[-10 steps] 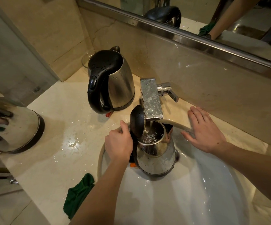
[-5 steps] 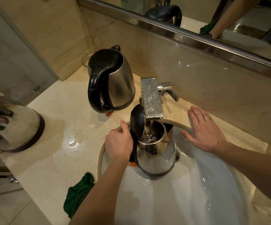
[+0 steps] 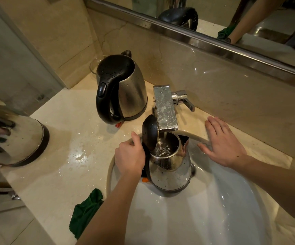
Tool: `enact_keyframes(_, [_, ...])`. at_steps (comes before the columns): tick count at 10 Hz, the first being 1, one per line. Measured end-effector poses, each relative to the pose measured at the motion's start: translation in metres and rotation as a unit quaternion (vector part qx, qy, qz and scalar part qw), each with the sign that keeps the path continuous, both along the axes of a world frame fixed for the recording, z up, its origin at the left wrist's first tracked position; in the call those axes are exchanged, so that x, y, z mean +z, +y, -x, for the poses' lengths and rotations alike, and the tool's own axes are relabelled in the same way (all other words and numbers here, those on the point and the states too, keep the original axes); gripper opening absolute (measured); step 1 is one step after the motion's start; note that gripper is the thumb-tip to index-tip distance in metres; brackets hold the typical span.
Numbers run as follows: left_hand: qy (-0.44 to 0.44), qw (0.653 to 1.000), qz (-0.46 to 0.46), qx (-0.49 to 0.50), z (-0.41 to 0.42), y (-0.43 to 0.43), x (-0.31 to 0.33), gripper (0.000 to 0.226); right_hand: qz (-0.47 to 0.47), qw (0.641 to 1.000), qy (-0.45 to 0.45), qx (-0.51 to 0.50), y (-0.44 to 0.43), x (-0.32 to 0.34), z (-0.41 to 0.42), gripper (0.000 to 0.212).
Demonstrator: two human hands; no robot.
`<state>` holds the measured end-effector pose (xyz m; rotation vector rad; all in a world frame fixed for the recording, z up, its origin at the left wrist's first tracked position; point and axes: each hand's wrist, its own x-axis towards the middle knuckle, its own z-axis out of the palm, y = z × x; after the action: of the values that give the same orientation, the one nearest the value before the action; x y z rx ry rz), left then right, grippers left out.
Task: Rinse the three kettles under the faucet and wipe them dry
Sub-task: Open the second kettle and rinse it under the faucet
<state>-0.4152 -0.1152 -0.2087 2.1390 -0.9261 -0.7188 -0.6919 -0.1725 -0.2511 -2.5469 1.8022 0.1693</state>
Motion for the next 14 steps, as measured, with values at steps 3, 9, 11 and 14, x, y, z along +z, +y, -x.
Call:
enact_keyframes(3, [-0.006,1.0,0.003,-0.005,0.0003,0.0006,-0.0007,0.063,-0.002,1.0,0.003,0.0,0.0004,0.0012,-0.0007,0.088])
enact_keyframes(9, [0.0,1.0,0.006,0.0,-0.0012,-0.0002,-0.0061,0.063,-0.008,1.0,-0.001,-0.002,-0.0002,0.0008,-0.0004,0.089])
enact_keyframes(11, [0.0,1.0,0.005,-0.005,-0.0004,0.0002,-0.0045,0.062,-0.01,1.0,0.001,-0.001,0.0002,0.0013,-0.0006,0.088])
enact_keyframes(14, [0.001,1.0,0.003,-0.002,-0.0007,-0.0004,-0.004,0.062,-0.01,1.0,-0.001,-0.003,0.0003,0.0017,-0.0013,0.09])
